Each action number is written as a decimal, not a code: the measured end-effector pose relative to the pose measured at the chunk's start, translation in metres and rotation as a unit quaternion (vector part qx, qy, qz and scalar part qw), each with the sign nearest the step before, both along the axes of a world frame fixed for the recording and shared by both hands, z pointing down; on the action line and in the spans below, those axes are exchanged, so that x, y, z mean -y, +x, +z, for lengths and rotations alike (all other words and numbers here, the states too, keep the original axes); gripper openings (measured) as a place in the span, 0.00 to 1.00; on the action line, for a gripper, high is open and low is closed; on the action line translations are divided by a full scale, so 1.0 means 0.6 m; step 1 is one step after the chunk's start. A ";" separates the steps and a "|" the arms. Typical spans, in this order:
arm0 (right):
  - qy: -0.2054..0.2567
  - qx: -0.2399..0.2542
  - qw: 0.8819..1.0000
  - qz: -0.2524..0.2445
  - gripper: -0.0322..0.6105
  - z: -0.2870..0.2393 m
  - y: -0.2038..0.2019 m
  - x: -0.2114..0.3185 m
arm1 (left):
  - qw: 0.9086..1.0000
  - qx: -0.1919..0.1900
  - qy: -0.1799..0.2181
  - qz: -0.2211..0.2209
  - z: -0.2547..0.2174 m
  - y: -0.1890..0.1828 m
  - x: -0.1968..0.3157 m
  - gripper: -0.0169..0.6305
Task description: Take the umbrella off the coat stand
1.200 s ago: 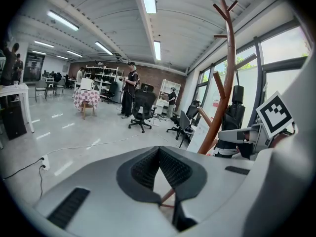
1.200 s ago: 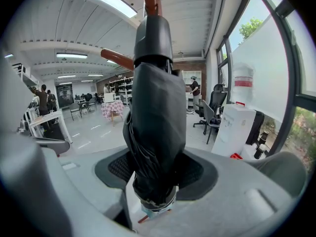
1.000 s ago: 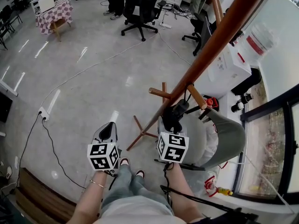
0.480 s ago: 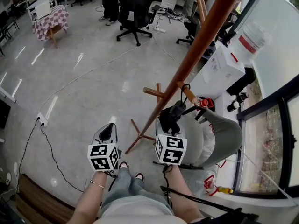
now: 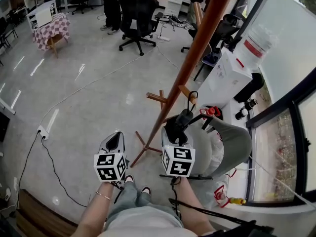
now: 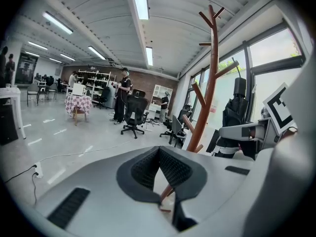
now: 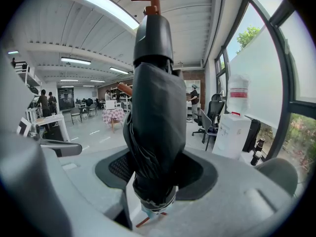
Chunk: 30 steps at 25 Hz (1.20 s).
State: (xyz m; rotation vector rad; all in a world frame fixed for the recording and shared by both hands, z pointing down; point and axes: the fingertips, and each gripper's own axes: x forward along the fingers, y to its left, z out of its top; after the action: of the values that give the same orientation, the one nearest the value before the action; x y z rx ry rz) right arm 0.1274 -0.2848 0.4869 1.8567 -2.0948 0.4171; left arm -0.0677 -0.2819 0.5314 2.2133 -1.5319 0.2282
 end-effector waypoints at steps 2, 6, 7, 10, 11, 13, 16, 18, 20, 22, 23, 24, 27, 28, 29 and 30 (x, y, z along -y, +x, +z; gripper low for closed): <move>0.003 -0.001 1.000 -0.001 0.40 -0.006 0.000 -0.007 | 1.000 0.000 0.005 0.005 -0.008 0.007 -0.001 0.03; 0.008 -0.002 1.000 -0.002 0.40 -0.020 0.001 -0.021 | 1.000 -0.002 0.015 0.018 -0.025 0.025 0.001 0.03; 0.010 -0.001 1.000 -0.001 0.40 -0.024 0.003 -0.025 | 1.000 -0.002 0.018 0.022 -0.029 0.032 0.001 0.03; 0.017 0.002 1.000 0.004 0.40 -0.037 0.013 -0.037 | 0.999 -0.004 0.027 0.038 -0.044 0.055 0.001 0.03; 0.019 0.003 1.000 0.006 0.40 -0.041 0.017 -0.041 | 0.999 -0.004 0.030 0.044 -0.048 0.063 0.001 0.03; 0.023 0.006 1.000 0.013 0.40 -0.050 0.029 -0.050 | 0.998 -0.004 0.034 0.056 -0.057 0.082 0.001 0.03; 0.029 0.009 0.999 0.031 0.40 -0.061 0.055 -0.065 | 0.996 -0.005 0.040 0.078 -0.069 0.114 0.000 0.03; 0.032 0.010 0.998 0.046 0.40 -0.066 0.078 -0.077 | 0.994 -0.005 0.044 0.095 -0.074 0.139 -0.002 0.03; 0.035 0.010 0.997 0.066 0.40 -0.067 0.102 -0.092 | 0.992 -0.006 0.050 0.115 -0.077 0.165 -0.004 0.03; 0.038 0.010 0.995 0.088 0.40 -0.068 0.128 -0.107 | 0.989 -0.007 0.054 0.136 -0.080 0.193 -0.007 0.03; 0.039 0.010 0.994 0.099 0.40 -0.069 0.141 -0.114 | 0.988 -0.007 0.056 0.146 -0.082 0.206 -0.009 0.03; 0.040 0.011 0.993 0.110 0.40 -0.070 0.154 -0.122 | 0.986 -0.008 0.057 0.156 -0.085 0.220 -0.011 0.03; 0.042 0.013 0.989 0.144 0.40 -0.073 0.193 -0.148 | 0.981 -0.009 0.060 0.187 -0.092 0.261 -0.019 0.03; 0.043 0.014 0.987 0.156 0.40 -0.073 0.206 -0.158 | 0.978 -0.009 0.061 0.197 -0.094 0.274 -0.022 0.03; 0.044 0.014 0.985 0.167 0.40 -0.073 0.218 -0.167 | 0.976 -0.008 0.062 0.207 -0.096 0.287 -0.025 0.03; 0.045 0.015 0.983 0.178 0.40 -0.072 0.229 -0.176 | 0.974 -0.008 0.063 0.217 -0.098 0.299 -0.028 0.03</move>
State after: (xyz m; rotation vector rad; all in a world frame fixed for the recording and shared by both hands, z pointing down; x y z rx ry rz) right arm 0.2650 -0.1789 0.4437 2.2997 -1.8243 0.4414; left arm 0.1120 -0.2650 0.4728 2.6261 -1.0609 0.2488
